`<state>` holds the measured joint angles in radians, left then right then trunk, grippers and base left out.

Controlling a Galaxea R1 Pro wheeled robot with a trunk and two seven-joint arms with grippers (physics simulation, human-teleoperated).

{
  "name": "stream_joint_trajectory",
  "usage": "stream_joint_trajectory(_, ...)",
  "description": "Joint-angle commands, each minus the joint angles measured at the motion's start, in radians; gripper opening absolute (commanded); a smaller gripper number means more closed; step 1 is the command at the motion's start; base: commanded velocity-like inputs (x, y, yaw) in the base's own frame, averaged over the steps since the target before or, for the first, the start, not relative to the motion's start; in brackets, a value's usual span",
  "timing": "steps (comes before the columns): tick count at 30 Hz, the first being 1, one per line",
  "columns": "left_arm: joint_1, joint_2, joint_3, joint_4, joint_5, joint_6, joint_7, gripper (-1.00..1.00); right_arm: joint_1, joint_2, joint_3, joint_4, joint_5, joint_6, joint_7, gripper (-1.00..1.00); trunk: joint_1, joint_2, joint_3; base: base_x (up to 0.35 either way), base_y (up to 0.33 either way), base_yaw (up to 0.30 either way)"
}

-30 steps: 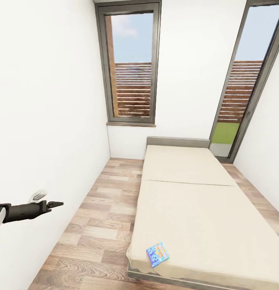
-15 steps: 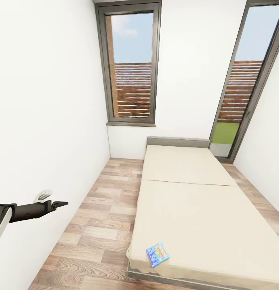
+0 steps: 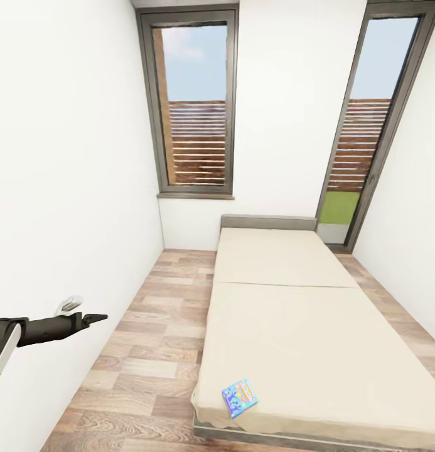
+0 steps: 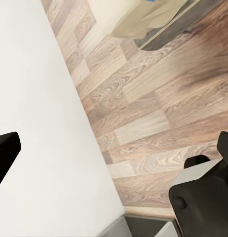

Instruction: Put all the toys in the child's room - the three board games (two on the bed and one on the table), the two jigsaw puzzles on the table, and the tennis ball on the table - inside the toy box on the table in the child's room.

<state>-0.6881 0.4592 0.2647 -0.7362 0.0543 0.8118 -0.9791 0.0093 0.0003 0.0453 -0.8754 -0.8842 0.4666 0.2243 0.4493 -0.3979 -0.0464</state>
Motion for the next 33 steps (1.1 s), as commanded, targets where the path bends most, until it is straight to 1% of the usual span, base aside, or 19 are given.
stream_joint_trajectory(1, -0.001, -0.001, 0.001, 0.000, 0.006, 0.009, 0.000, 1.00, 0.000, 0.000, 0.000, -0.002, -0.003, 0.004, 0.000, 1.00, 0.001, -0.002, -0.002, 0.000, 0.000, -0.062)
stream_joint_trajectory(6, -0.001, -0.006, 0.001, 0.000, 0.004, 0.009, 0.000, 1.00, 0.000, 0.000, 0.003, -0.001, -0.002, 0.003, 0.002, 1.00, 0.001, -0.002, -0.001, 0.000, 0.000, -0.018)
stream_joint_trajectory(26, -0.001, -0.007, -0.001, 0.000, 0.003, 0.009, 0.000, 1.00, -0.001, 0.002, 0.004, 0.001, -0.002, 0.002, 0.001, 1.00, 0.001, -0.002, -0.001, 0.000, 0.037, -0.001)
stream_joint_trajectory(33, -0.001, -0.007, -0.001, 0.000, 0.003, 0.009, 0.000, 1.00, -0.001, 0.001, 0.004, 0.001, -0.002, 0.002, 0.002, 1.00, 0.001, -0.002, -0.001, 0.000, 0.165, 0.000)
